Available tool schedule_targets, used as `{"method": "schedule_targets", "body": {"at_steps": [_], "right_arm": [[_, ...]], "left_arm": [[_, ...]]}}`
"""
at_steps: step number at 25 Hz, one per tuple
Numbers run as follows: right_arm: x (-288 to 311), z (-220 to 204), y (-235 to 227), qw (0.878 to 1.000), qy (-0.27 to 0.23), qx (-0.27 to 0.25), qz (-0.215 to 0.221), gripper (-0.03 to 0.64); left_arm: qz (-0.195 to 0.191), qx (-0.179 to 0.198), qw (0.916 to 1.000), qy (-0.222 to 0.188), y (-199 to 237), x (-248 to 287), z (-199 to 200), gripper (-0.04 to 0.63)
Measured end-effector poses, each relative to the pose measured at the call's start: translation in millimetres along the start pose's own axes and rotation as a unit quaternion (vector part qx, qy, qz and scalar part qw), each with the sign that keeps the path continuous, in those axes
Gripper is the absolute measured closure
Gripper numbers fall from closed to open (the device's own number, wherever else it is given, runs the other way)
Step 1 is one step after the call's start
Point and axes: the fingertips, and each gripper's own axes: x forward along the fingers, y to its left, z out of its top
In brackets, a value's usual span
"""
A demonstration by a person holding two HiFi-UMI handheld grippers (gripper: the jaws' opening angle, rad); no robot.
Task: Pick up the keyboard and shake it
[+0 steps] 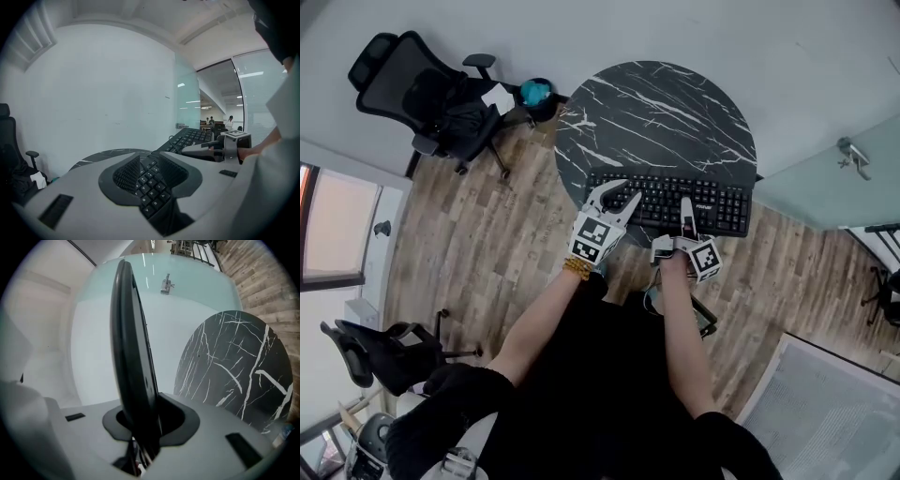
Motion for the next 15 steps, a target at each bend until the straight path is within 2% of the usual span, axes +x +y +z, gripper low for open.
{"method": "schedule_targets", "body": {"at_steps": [5,15], "right_arm": [[0.7,-3.1,-4.1,1.000,-0.004,0.012,-0.001,0.522],[-2.1,-10.0,-16.6,0.999,-0.008,0.029,-0.016,0.522]], "left_arm": [[0.007,-0.003,0.9999,-0.007,2.9,-0.6,6.6,0.465],[0.009,-0.006,0.9999,0.006,9.5,-3.3,-7.2,0.465]]}}
